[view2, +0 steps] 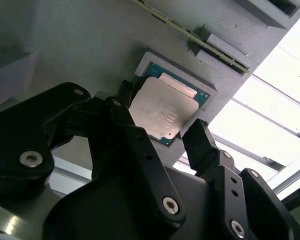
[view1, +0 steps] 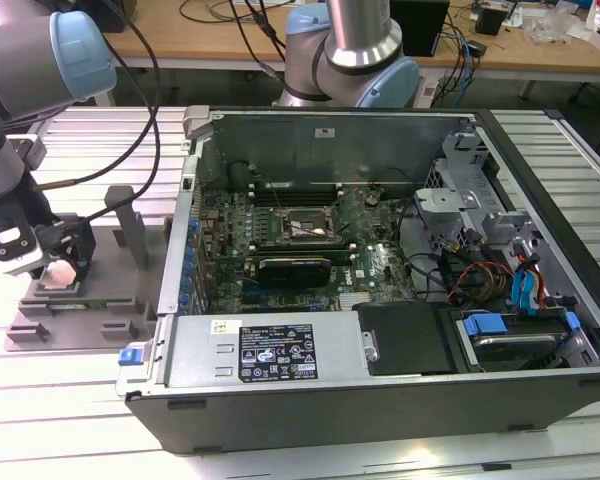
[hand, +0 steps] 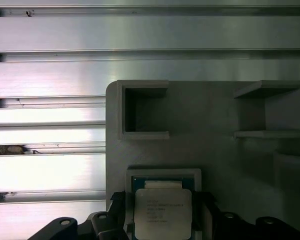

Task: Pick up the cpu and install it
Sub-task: 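Pick up the cpu and move it towards the insertion slot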

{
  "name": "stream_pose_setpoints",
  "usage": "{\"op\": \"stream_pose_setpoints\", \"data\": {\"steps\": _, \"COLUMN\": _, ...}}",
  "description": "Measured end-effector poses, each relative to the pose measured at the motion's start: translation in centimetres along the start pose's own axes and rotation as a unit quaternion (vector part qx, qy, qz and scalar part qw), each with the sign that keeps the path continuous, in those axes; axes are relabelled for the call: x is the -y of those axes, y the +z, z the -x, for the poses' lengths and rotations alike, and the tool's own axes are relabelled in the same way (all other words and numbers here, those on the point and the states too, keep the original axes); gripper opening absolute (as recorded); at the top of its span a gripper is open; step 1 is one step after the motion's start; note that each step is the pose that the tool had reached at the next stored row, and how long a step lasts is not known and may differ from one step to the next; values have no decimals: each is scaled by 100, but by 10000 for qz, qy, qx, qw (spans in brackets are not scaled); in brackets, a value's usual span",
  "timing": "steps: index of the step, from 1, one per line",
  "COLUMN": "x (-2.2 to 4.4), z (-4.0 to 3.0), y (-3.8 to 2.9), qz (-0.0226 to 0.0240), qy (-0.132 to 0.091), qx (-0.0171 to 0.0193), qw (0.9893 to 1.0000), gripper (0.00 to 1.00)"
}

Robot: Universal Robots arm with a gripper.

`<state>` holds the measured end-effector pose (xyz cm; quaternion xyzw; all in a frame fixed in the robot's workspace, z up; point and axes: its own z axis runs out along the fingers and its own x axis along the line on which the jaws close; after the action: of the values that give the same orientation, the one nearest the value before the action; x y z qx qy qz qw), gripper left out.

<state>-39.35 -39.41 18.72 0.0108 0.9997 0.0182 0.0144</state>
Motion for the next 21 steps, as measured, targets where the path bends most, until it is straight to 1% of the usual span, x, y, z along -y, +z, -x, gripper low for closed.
{"op": "stream_pose_setpoints", "data": {"steps": 5, "x": 0, "z": 0, "y": -2, "qz": 0, "qy": 0, "qx": 0, "qw": 10000, "gripper": 66}}
{"op": "stream_pose_setpoints", "data": {"steps": 6, "x": 0, "z": 0, "y": -2, "qz": 0, "qy": 0, "qx": 0, "qw": 10000, "gripper": 59}}
{"op": "stream_pose_setpoints", "data": {"steps": 15, "x": 0, "z": 11, "y": -2, "qz": 0, "qy": 0, "qx": 0, "qw": 10000, "gripper": 59}}
{"op": "stream_pose_setpoints", "data": {"steps": 17, "x": 0, "z": 12, "y": -2, "qz": -1, "qy": 0, "qx": -1, "qw": 10000, "gripper": 58}}
{"op": "stream_pose_setpoints", "data": {"steps": 18, "x": 0, "z": 14, "y": -2, "qz": 0, "qy": 0, "qx": 0, "qw": 10000, "gripper": 55}}
{"op": "stream_pose_setpoints", "data": {"steps": 21, "x": -1, "z": 17, "y": -8, "qz": 1, "qy": 0, "qx": 1, "qw": 10000, "gripper": 55}}
